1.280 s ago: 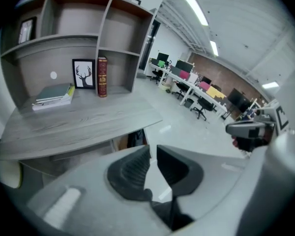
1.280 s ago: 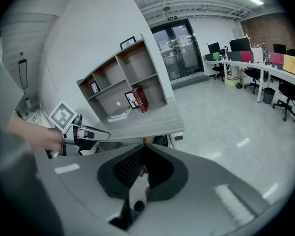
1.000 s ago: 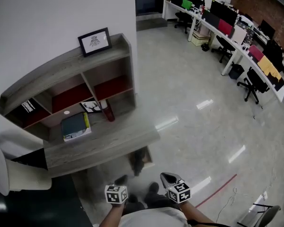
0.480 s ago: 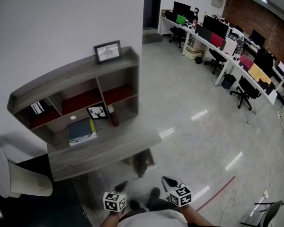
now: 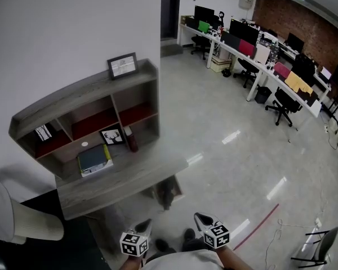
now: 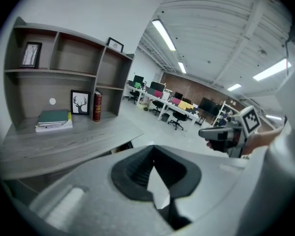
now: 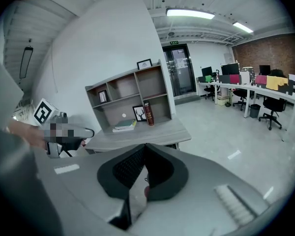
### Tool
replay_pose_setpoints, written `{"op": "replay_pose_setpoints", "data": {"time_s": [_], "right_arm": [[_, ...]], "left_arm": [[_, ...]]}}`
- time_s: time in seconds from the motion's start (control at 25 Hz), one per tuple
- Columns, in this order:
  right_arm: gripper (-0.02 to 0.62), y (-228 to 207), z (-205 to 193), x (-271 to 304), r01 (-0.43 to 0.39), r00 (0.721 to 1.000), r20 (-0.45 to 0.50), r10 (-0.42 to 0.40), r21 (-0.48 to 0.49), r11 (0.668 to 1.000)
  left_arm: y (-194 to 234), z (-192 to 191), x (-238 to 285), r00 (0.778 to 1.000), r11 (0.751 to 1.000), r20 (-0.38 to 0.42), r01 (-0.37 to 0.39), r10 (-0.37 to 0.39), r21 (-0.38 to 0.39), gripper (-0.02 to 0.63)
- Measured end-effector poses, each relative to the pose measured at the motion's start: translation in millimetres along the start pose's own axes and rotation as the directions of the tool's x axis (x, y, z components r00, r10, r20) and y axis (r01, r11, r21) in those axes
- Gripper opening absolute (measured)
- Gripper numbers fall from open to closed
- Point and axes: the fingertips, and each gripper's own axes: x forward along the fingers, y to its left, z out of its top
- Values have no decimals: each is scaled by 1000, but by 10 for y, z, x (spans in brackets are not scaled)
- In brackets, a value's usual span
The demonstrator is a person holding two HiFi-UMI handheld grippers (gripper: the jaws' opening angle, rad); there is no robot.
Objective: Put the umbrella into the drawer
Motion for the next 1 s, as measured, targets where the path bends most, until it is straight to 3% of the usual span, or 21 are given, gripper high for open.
{"op": "replay_pose_setpoints", "data": {"time_s": [0.56,1.0], "right_arm": [[5,-337,182,-194,-49,998,26,51,-44,998],[5,-449,168,-148,-83,996,21,83,-18,996]], "left_arm": [[-187,115,51,996,997,56,-65,67,-34,2],[-266,118,143,993,994,65,-92,96,-57,2]]}}
